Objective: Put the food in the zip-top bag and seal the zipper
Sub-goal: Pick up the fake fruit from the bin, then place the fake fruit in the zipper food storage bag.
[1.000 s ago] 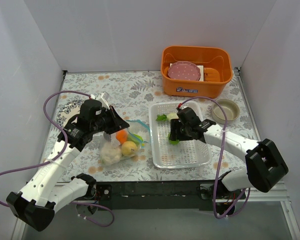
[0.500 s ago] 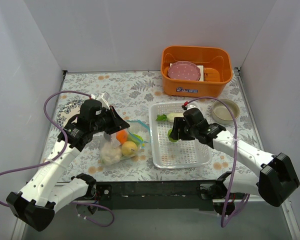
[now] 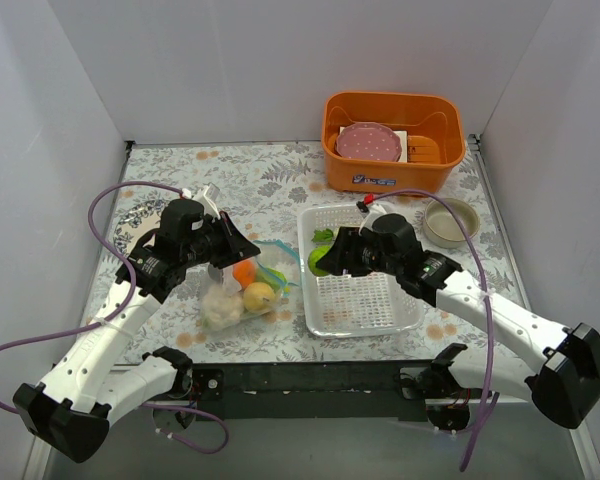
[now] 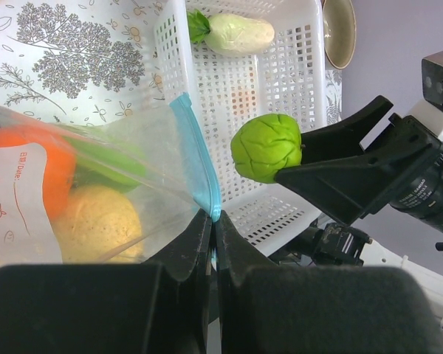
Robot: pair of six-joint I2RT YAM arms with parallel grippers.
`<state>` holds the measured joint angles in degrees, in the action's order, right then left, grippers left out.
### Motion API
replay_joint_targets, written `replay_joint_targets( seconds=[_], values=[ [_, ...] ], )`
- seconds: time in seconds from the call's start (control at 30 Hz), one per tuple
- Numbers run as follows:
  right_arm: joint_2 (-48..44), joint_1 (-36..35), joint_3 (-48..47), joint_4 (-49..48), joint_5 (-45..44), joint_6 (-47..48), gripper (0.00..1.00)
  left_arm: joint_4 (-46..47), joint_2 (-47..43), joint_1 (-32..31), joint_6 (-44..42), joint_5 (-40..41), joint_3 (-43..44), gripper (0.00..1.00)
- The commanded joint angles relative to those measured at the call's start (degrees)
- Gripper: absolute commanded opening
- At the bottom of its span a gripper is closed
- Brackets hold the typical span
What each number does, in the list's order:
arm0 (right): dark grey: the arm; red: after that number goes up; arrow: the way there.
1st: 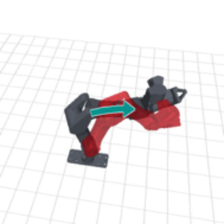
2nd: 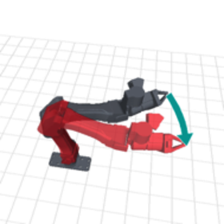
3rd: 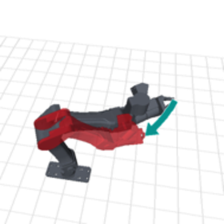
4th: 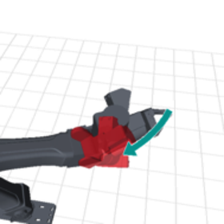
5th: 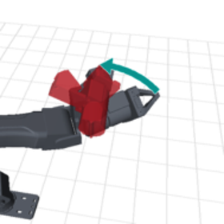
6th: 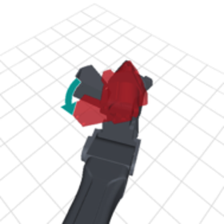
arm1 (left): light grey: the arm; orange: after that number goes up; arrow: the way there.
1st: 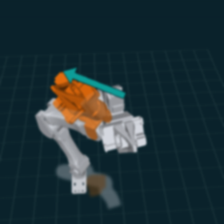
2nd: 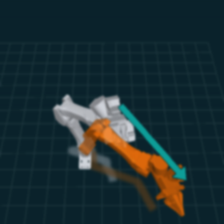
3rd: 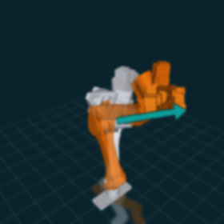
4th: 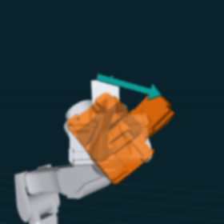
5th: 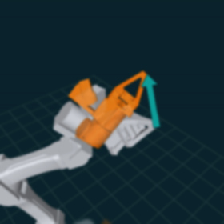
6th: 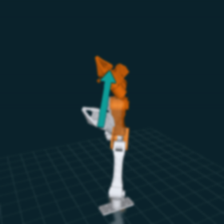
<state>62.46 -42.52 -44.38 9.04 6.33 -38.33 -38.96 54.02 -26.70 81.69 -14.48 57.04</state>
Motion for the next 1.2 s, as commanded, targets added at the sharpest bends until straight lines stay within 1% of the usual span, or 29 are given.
replay_joint_targets(
  seconds=[0.0,0.17,0.27,0.4,0.47,0.57,0.63,0.67,0.7,0.8,0.83,0.87,0.93,1.0,1.03,1.07,1.17],
  values=[
    [3.71,-1.77,-5.35,-8.42,4.65,-1.31,0.39,1.52,-0.49,0.16,-0.39,-1.43,0.18,0.0],
    [9.52,-2.92,-8.52,-13.25,6.06,-0.87,0.39,1.26,-0.84,0.16,-0.13,-0.99,0.44,0.0],
    [13.91,-3.7,-11.86,-15.01,9.13,-0.96,0.39,0.99,-1.02,0.16,0.05,-0.38,0.62,0.0],
    [20.23,-8.0,-15.73,-14.84,10.63,0.0,0.39,0.9,-1.02,0.16,0.14,-0.46,1.41,0.0],
    [22.0,-9.06,-17.75,-13.09,9.85,0.44,0.4,-0.06,-0.58,0.16,-0.56,0.06,3.07,0.0],
    [24.9,-10.04,-18.28,-14.22,9.14,0.18,0.41,-1.12,-0.06,0.16,-0.83,1.91,5.01,0.0],
    [27.45,-10.04,-20.04,-13.26,7.83,0.36,0.41,-1.21,-0.05,0.16,-0.83,1.83,5.19,0.0],
    [28.15,-10.12,-20.74,-11.52,6.6,0.36,0.41,-1.21,-0.23,0.16,-0.83,1.74,4.93,0.0],
    [28.86,-10.38,-21.44,-11.24,3.46,0.36,0.41,-1.21,-0.32,0.16,-0.48,1.48,4.84,0.0],
    [30.0,-10.56,-22.58,-11.24,-0.78,0.53,0.44,-1.12,-1.46,0.16,-0.13,1.12,3.87,0.0],
    [30.35,-10.65,-23.03,-10.8,-1.57,0.88,0.47,-1.21,-1.63,0.16,-0.04,1.21,3.79,0.0],
    [30.97,-10.65,-23.81,-9.23,-2.36,1.58,0.53,-1.29,-1.64,0.16,-0.13,1.12,3.61,0.0],
    [32.72,-10.65,-26.44,-6.41,-2.55,2.46,0.57,-1.47,-1.55,0.16,-0.13,1.21,3.78,0.0],
    [33.61,-11.09,-27.42,-4.31,-2.72,3.78,0.64,-1.38,-1.64,0.16,-0.22,1.12,3.87,0.0],
    [33.52,-11.53,-27.77,-4.03,-3.86,4.31,0.68,-1.03,-1.72,0.16,-0.13,1.12,3.96,0.0],
    [32.82,-11.97,-27.52,-4.12,-4.74,4.83,0.75,-0.86,-1.81,0.16,-0.21,1.21,4.05,0.0],
    [30.89,-11.97,-25.59,-6.22,-3.96,5.46,0.81,-0.59,-1.46,0.16,-0.13,1.3,4.14,0.0]
  ],
)
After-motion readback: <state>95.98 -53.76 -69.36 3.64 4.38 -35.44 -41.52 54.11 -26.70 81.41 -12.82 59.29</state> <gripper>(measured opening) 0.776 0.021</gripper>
